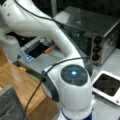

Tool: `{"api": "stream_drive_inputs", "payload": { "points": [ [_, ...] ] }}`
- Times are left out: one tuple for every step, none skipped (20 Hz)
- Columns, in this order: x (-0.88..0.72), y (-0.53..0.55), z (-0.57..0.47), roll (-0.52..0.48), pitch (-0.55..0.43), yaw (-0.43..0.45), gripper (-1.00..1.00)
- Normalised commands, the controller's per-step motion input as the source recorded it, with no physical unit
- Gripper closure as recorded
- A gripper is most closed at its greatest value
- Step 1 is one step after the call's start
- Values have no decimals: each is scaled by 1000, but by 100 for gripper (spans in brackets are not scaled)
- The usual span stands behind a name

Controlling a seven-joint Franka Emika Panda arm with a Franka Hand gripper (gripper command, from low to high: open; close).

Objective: Pick up the pan. Place the pan on the table. Pick up the bowl. Place the bowl on the stove.

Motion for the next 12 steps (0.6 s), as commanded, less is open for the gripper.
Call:
{"api": "stream_drive_inputs", "payload": {
  "points": [
    [-371,-209,-238,130,-124,82,-100],
    [-366,-213,-227,139,-148,99,-100],
    [-364,-213,-217,147,-172,113,-100],
    [-365,-202,-201,139,-185,118,-100],
    [-368,-184,-180,129,-188,114,-100],
    [-370,-158,-162,121,-182,100,-100],
    [-372,-125,-156,108,-181,88,-100],
    [-368,-86,-156,91,-184,75,-100],
    [-356,-51,-151,86,-191,64,-100],
    [-320,3,-145,78,-203,63,-100],
    [-303,28,-151,73,-211,60,-100],
    [-295,40,-157,71,-216,60,-100]
  ]
}}
